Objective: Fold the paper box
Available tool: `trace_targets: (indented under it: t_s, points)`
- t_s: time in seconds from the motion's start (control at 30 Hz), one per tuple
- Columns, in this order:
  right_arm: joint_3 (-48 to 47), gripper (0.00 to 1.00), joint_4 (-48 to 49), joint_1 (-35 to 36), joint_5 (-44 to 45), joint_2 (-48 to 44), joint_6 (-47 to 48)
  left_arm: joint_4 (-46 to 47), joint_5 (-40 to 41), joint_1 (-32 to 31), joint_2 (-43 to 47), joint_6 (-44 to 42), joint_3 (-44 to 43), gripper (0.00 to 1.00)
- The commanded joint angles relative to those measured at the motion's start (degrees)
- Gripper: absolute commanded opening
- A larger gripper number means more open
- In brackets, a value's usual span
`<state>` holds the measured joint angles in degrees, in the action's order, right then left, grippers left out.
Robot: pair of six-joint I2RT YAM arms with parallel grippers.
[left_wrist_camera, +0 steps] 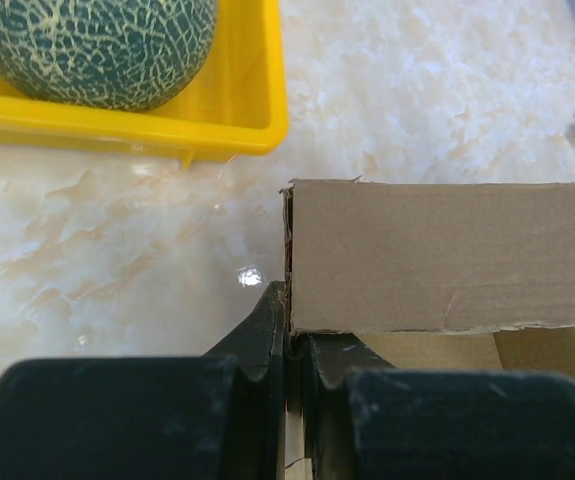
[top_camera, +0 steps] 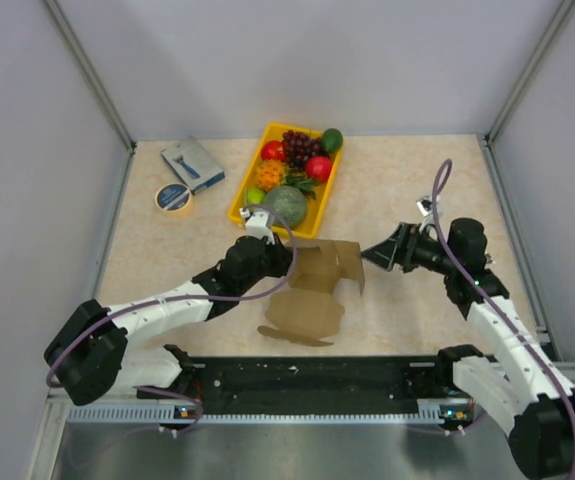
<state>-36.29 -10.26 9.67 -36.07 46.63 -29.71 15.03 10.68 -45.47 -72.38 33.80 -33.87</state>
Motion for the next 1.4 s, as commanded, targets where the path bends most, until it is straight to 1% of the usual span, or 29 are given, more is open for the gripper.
trace_targets:
  t_s: [0.0, 0.03, 0.07, 0.1, 0.17, 0.23, 0.27, 0.37, 0.4, 0.47, 0.5, 0.53, 0.57, 0.67, 0.7, 0.73, 0.8, 0.83, 0.87, 0.97, 1.0, 1.03, 1.1, 1.17, 1.3, 1.37]
  points:
    - [10.9, 0.82, 35.9, -0.2, -25.3, 3.1, -11.8, 6.0, -7.8, 2.1, 3.4, -3.1, 0.6, 0.00]
    - [12.0, 0.81, 42.5, 0.3, -26.4, 3.7, -13.2, 5.5, -8.7, 2.8, 3.3, -3.5, 0.3, 0.00]
    - [12.8, 0.81, 44.4, 0.8, -27.6, 4.2, -14.0, 4.3, -10.4, 3.0, 2.9, -3.6, -0.1, 0.00]
    - [13.9, 0.81, 45.8, 2.8, -27.6, 4.3, -14.8, 3.7, -10.4, 3.3, 2.7, -3.7, -0.9, 0.00]
    - [14.1, 0.80, 45.8, 5.5, -26.3, 4.4, -14.1, 3.3, -13.2, 3.6, 1.9, -3.6, -1.5, 0.00]
    - [13.3, 0.78, 42.4, 9.6, -24.8, 4.9, -10.5, 3.3, -13.5, 3.6, 1.4, -3.0, -1.7, 0.00]
    - [13.1, 0.77, 39.6, 10.7, -22.2, 4.8, -9.4, 3.4, -13.6, 3.6, 0.8, -2.7, -1.9, 0.00]
    - [12.0, 0.73, 36.5, 13.6, -17.8, 4.7, -5.9, 3.8, -16.4, 3.7, -0.6, -3.2, -3.0, 0.00]
    - [10.6, 0.71, 32.0, 14.3, -16.6, 4.5, -3.2, 2.4, -16.8, 3.6, -1.0, -3.2, -3.6, 0.00]
    - [8.7, 0.68, 25.8, 17.4, -11.0, 4.6, 0.3, -0.5, -16.2, 3.6, -1.9, -2.8, -5.8, 0.00]
    - [7.0, 0.63, 20.4, 18.4, -8.7, 4.5, 3.2, -2.1, -15.8, 3.5, -2.2, -2.4, -6.3, 0.00]
    - [6.5, 0.62, 18.5, 19.4, -4.1, 4.1, 4.2, -2.4, -15.7, 3.5, -2.4, -2.3, -6.6, 0.00]
    - [6.3, 0.61, 17.5, 19.9, -1.6, 3.7, 5.3, -2.3, -15.7, 3.5, -2.3, -2.1, -6.6, 0.00]
    - [4.9, 0.60, 13.2, 21.3, 7.1, 2.0, 6.7, -3.9, -12.4, 3.2, -1.5, -1.7, -6.5, 0.00]
    - [4.0, 0.60, 8.6, 22.0, 9.9, 2.0, 7.0, -5.1, -11.2, 3.1, -1.3, -1.3, -6.6, 0.00]
    - [3.1, 0.60, 7.5, 22.9, 14.1, 2.3, 7.5, -6.4, -8.3, 3.0, -0.8, -1.2, -6.8, 0.00]
    - [0.5, 0.60, 4.4, 27.0, 19.6, 3.1, 8.7, -7.8, -6.3, 2.5, -0.6, -1.3, -7.4, 0.00]
    - [-0.1, 0.60, 1.6, 28.2, 27.4, 3.7, 8.4, -10.0, -4.3, 2.3, -0.6, -1.4, -8.7, 0.00]
    - [-1.1, 0.60, 1.0, 29.0, 29.5, 4.8, 7.7, -11.4, -2.9, 2.1, -0.6, -1.4, -9.4, 0.00]
    - [-1.8, 0.61, 2.0, 31.0, 32.0, 6.7, 6.0, -14.1, -0.4, 1.5, -0.2, 0.1, -10.6, 0.00]
    - [-2.0, 0.60, 2.5, 32.0, 32.3, 7.3, 6.2, -14.0, -0.4, 1.5, 0.0, 0.7, -10.4, 0.00]
    - [-2.5, 0.59, 2.5, 32.9, 34.6, 7.9, 6.2, -14.0, -0.3, 1.4, 0.5, 1.0, -10.3, 0.00]
    - [-3.5, 0.57, 2.0, 34.1, 35.8, 10.2, 6.2, -14.8, 1.4, 0.7, 0.9, 1.7, -10.5, 0.00]
    - [-4.6, 0.54, 1.7, 35.9, 37.7, 11.9, 5.3, -17.1, 2.9, 0.6, 1.4, 3.0, -10.9, 0.00]
    - [-6.2, 0.55, 2.5, 38.4, 42.0, 15.7, 6.7, -17.7, 4.0, -0.4, 1.6, 4.2, -10.6, 0.00]
    - [-7.2, 0.57, 2.7, 39.1, 44.7, 18.0, 7.6, -18.8, 6.4, -1.3, 1.7, 3.8, -11.0, 0.00]
